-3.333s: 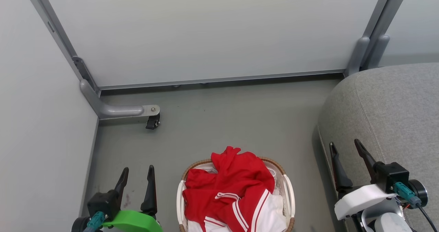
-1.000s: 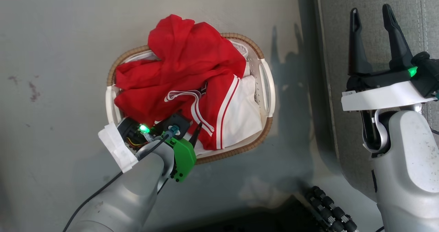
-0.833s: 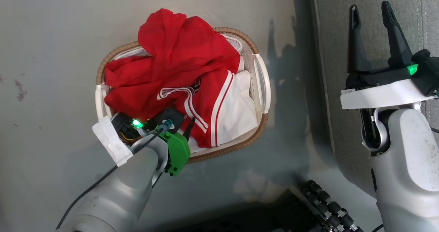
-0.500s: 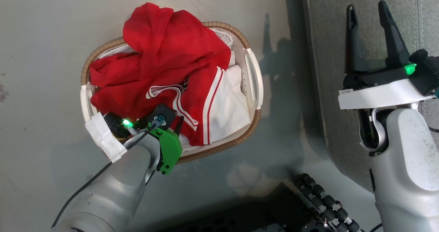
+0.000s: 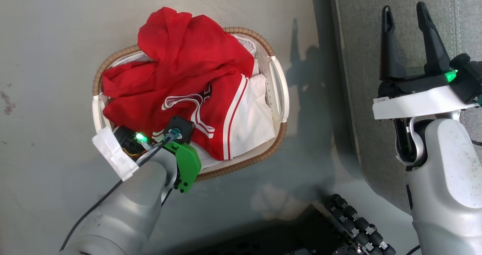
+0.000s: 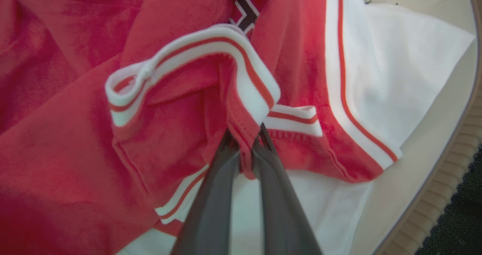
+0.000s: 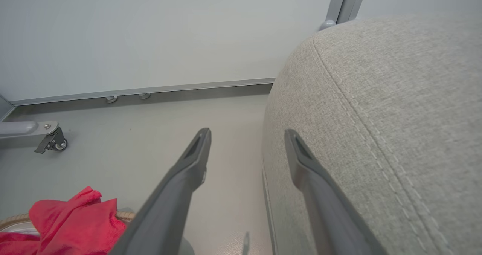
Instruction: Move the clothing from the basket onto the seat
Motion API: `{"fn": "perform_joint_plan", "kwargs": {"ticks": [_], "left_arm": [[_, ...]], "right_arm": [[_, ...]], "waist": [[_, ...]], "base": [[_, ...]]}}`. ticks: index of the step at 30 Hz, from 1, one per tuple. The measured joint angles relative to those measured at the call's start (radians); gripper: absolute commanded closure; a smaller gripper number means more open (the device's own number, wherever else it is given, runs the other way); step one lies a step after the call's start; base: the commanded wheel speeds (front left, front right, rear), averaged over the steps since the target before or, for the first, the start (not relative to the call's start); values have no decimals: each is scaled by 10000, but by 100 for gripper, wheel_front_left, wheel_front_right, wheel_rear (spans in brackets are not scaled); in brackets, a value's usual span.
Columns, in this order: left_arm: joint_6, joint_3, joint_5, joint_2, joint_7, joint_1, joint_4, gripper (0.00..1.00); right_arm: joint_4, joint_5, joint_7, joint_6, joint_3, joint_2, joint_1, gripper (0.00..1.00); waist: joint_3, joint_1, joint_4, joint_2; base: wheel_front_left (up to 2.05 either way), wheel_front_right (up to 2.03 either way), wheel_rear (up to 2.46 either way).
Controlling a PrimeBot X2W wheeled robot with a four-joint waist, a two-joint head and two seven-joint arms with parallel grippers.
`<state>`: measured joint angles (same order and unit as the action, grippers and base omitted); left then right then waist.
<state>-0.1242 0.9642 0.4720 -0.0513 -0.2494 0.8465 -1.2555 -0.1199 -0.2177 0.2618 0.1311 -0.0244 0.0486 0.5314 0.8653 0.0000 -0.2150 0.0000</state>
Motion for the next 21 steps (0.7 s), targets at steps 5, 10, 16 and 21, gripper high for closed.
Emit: {"fn": "perform_joint_plan", "kwargs": {"ticks": [5, 10, 16, 21], "left_arm": [[-4, 38, 82, 10, -84, -208, 351, 100], [-6, -10, 92, 4, -119, -430, 1204, 100], [8, -224, -336, -219, -128, -923, 2602, 100], [10, -474, -642, -479, -130, -1266, 3691, 100]], "right_arm": [[-142, 111, 0, 0, -33, -2, -99, 0], [-215, 307, 0, 0, -115, -4, -307, 0], [-339, 675, 0, 0, -272, -6, -654, 0], [-485, 894, 0, 0, -368, -8, -1115, 0]], "waist": [[-310, 0, 145, 0], [-777, 0, 342, 0], [-1527, 0, 620, 0], [-2308, 0, 879, 0]], "base": [[0, 0, 0], [0, 0, 0], [0, 0, 0], [0, 0, 0]]}}
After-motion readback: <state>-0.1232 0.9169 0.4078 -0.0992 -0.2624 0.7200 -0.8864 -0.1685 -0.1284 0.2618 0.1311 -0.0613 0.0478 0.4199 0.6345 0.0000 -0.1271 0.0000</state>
